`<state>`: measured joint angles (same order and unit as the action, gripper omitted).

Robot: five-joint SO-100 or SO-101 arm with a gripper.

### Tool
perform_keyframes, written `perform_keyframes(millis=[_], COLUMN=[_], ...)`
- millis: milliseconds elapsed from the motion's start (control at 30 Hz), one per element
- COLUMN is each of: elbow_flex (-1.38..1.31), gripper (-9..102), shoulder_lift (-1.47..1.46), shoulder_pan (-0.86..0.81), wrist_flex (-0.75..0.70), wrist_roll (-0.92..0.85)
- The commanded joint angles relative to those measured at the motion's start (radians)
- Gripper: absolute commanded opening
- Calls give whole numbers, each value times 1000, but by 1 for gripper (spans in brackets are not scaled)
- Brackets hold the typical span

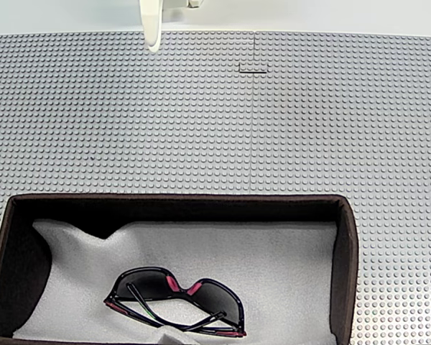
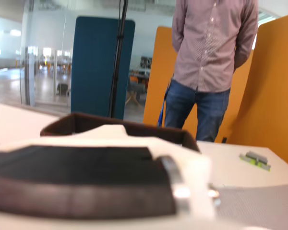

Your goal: Grasp a glasses and put it in the bin.

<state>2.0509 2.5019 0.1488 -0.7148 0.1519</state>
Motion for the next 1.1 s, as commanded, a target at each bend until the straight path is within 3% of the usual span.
perform_keyframes(millis=[0, 100, 133, 167, 233, 300, 433, 500, 567, 633, 700, 767, 867, 933, 1067], elbow_flex=[34, 34, 32, 41, 57, 63, 84, 100, 95, 97, 95, 95, 89, 78, 64], gripper=[15, 0, 0, 0, 15, 20, 15, 0, 3, 17, 19, 19, 4, 0, 8], shoulder_lift=[60, 61, 64, 74, 91, 132, 212, 222, 172, 150, 144, 143, 118, 89, 46], shoulder_pan=[-9, 38, 46, 51, 44, 35, 51, 72, 87, 78, 75, 77, 91, 91, 89], wrist_flex=[115, 132, 123, 120, 140, 150, 135, 133, 135, 152, 163, 166, 167, 167, 186], wrist_roll=[-8, -48, -51, -64, -92, -117, -190, -227, -222, -186, -190, -196, -244, -247, -212])
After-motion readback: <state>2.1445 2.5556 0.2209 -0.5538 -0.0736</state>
